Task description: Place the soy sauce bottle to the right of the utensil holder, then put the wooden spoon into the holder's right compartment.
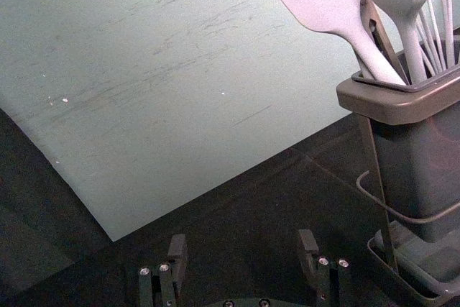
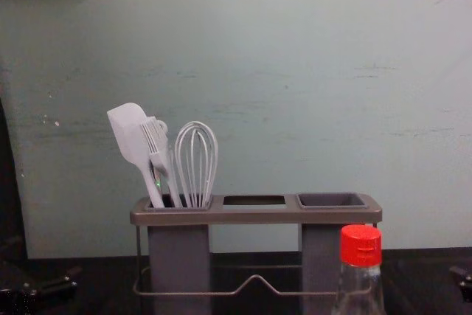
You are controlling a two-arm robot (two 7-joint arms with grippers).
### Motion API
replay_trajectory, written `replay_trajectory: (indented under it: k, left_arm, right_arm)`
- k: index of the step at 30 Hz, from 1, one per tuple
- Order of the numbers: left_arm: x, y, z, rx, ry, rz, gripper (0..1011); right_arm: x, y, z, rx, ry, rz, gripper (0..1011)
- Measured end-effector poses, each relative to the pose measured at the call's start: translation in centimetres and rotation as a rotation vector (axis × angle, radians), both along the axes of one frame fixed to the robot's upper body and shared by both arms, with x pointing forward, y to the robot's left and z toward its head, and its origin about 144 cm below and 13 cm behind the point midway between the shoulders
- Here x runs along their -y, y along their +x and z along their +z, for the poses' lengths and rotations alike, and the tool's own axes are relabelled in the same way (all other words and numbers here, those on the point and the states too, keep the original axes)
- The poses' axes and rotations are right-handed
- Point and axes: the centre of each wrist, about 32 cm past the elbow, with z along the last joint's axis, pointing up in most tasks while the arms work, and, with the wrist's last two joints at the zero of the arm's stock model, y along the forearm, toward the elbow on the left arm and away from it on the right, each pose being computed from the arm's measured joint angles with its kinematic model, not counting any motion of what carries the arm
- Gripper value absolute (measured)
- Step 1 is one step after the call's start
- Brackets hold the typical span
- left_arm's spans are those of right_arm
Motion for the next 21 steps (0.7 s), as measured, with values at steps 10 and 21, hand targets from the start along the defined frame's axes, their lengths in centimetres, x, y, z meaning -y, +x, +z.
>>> replay_trajectory:
  k: [10, 21]
  left_arm:
    - [0.0, 0.0, 0.0, 0.0, 0.0, 0.0, 1005]
    - [0.0, 0.0, 0.0, 0.0, 0.0, 0.0, 1005]
  right_arm:
    - [0.0, 0.0, 0.0, 0.0, 0.0, 0.0, 1002]
    - [0.0, 0.0, 0.0, 0.0, 0.0, 0.0, 1002]
